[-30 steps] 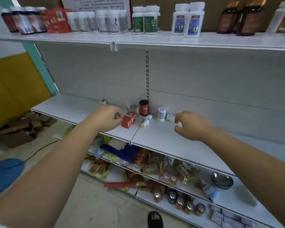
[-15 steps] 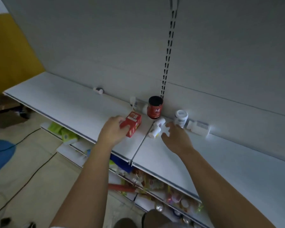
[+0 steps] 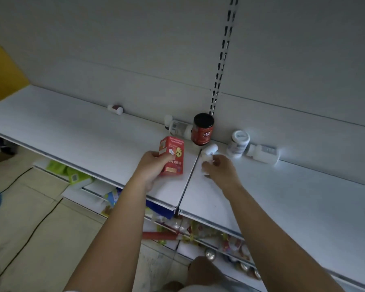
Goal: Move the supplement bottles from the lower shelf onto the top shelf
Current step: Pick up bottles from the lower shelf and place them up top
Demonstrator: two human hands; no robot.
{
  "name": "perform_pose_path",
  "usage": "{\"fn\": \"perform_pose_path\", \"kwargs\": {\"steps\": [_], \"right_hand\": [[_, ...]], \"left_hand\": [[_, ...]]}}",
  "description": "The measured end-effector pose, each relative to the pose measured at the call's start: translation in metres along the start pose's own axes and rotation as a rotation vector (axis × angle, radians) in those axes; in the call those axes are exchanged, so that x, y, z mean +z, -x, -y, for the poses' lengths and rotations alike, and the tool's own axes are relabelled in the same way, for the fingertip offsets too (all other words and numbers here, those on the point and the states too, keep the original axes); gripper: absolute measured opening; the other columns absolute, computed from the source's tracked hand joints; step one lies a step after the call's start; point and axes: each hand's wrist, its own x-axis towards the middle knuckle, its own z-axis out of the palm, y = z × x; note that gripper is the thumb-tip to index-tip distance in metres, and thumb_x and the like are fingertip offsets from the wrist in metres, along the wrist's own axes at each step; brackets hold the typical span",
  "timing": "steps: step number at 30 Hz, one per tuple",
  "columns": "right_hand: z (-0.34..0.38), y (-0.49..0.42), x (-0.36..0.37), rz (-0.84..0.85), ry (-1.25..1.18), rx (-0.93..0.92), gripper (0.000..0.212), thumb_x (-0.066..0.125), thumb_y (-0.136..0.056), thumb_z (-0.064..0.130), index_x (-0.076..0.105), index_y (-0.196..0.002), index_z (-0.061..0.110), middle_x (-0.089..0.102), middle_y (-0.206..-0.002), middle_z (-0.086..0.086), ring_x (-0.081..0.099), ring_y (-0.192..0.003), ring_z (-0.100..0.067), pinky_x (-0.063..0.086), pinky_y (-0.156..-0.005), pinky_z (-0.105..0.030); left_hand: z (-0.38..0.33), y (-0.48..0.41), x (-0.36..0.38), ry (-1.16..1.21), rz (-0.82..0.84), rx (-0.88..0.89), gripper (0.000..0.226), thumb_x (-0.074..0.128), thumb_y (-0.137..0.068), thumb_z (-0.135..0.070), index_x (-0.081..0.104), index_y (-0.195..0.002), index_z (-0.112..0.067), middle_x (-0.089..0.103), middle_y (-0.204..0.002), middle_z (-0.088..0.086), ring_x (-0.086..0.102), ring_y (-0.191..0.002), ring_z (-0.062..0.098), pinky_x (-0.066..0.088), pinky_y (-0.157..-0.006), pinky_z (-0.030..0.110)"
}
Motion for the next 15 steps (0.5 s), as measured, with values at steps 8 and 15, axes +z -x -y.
{"fn": "perform_pose_path", "kwargs": {"steps": [8, 15], "right_hand": [[0.093, 0.106, -0.006, 0.242, -1.022, 0.125, 0.008, 0.041, -0.088, 0.008, 0.049, -0.09, 0.008, 0.052, -0.071, -0.009, 0.049, -0.059, -0.019, 0.041, -0.057, -0.027], [0.148, 0.199, -0.01, 0.292, -1.066, -0.113, 0.03, 0.035, -0.09, 0.019, 0.054, -0.106, 0.001, 0.057, -0.079, -0.011, 0.054, -0.067, -0.019, 0.047, -0.059, -0.026]], "left_hand": [[-0.053, 0.108, -0.016, 0.406, 0.241, 0.006, 0.068, 0.064, -0.069, -0.055, 0.058, -0.123, -0.015, 0.073, -0.092, 0.007, 0.066, -0.088, 0.02, 0.052, -0.072, 0.034], [-0.1, 0.187, -0.042, 0.384, 0.39, 0.217, 0.056, 0.054, -0.088, -0.051, 0.06, -0.126, -0.01, 0.073, -0.103, 0.011, 0.068, -0.089, 0.023, 0.057, -0.069, 0.035]]}}
